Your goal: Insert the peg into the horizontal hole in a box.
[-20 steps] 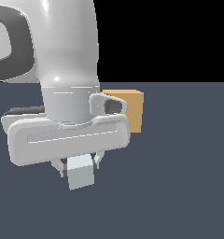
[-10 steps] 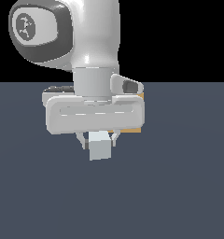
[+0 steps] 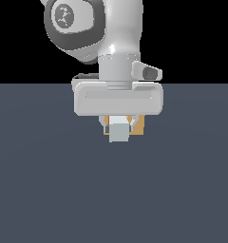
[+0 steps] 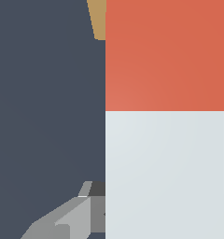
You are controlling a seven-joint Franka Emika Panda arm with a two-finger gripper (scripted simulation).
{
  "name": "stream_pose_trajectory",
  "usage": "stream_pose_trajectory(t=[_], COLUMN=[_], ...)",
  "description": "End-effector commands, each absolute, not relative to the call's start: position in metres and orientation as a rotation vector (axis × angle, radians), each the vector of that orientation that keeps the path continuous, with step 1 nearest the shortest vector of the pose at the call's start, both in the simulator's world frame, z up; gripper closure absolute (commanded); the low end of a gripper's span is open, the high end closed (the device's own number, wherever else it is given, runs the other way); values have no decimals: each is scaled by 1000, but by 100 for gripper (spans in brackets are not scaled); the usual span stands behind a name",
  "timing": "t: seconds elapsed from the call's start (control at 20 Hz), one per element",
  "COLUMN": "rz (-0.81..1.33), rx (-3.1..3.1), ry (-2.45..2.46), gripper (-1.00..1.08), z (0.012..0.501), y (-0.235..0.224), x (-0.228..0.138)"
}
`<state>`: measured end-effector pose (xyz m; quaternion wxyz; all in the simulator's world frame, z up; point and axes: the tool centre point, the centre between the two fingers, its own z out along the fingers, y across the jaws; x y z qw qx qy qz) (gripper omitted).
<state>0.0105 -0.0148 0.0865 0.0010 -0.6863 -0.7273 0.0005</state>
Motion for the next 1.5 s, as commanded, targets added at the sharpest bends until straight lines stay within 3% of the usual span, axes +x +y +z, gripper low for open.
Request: stream_pose_trajectory(t=[0.0,1.05,1.45], rz=[0,1,-1], rx=[-2183,-2209,-2210], ry=[-2259,-2232,-2233], gripper=[108,108,108], z=[92,97,98], y=[-10,-3,39], x=[19,29,27])
